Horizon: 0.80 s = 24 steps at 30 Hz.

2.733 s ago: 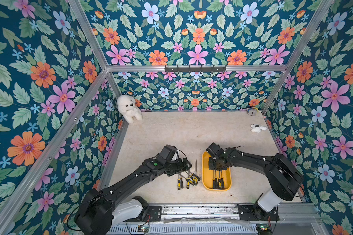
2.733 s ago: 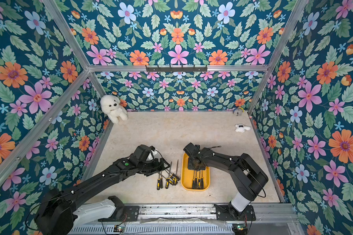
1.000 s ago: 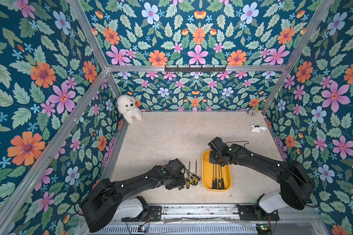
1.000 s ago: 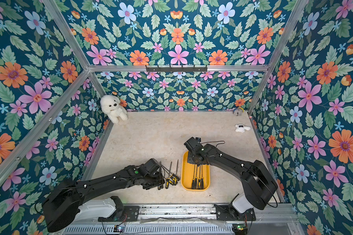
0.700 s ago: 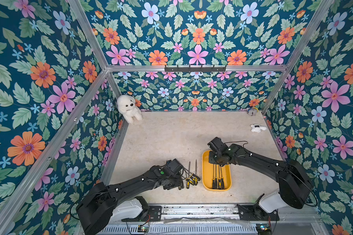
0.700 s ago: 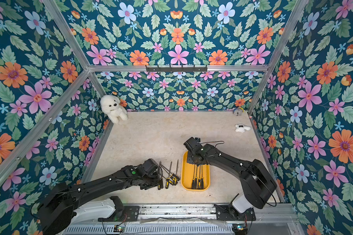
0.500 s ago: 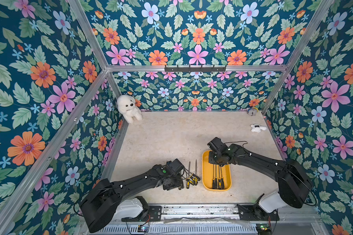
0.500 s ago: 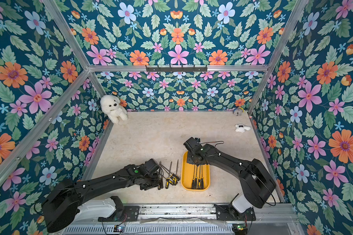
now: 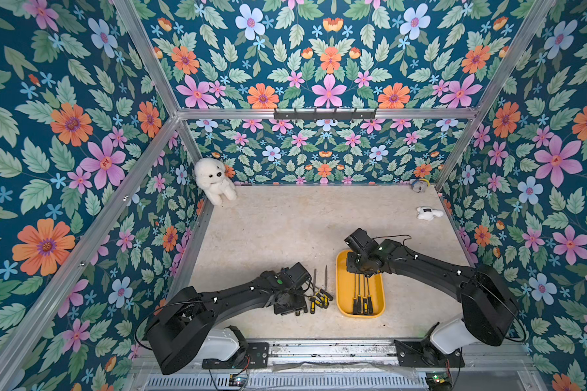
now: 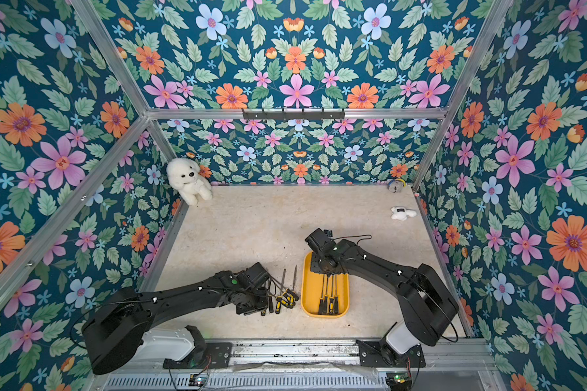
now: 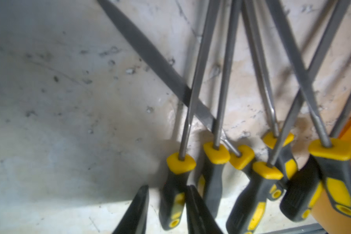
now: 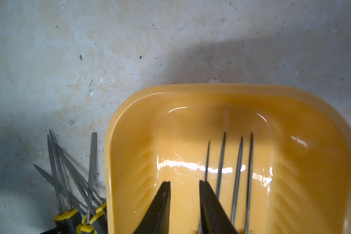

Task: Put the file tool into the storage box
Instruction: Pick up the file tool from the center of the board.

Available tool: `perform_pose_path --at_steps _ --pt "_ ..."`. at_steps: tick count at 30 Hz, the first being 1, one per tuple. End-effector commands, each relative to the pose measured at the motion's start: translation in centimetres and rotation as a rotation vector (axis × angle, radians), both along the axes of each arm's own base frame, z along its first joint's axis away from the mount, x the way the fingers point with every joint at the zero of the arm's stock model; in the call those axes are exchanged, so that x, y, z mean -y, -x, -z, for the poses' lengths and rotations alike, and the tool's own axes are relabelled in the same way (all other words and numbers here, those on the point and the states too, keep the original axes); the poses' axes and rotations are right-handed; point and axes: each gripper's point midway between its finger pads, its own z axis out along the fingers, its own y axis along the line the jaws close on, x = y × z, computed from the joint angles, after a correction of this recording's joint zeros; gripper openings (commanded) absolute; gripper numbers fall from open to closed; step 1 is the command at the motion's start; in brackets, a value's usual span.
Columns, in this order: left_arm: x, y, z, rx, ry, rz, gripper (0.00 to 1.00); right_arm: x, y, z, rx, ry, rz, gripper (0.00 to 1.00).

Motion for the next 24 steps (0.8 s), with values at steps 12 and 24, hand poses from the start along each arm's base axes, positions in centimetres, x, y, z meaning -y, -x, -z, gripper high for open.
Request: perform_pose_path --at_steps 12,24 --pt "-1.2 0.2 -0.3 0.004 -0.039 0.041 0.02 -0.8 -0.6 -0.7 0.017 -0.015 -0.024 0.3" --pt "4.3 -1.4 -10.3 0.214 0.326 0.211 0.0 -4.8 -2.6 -9.6 0.085 -0.576 -0.04 0.4"
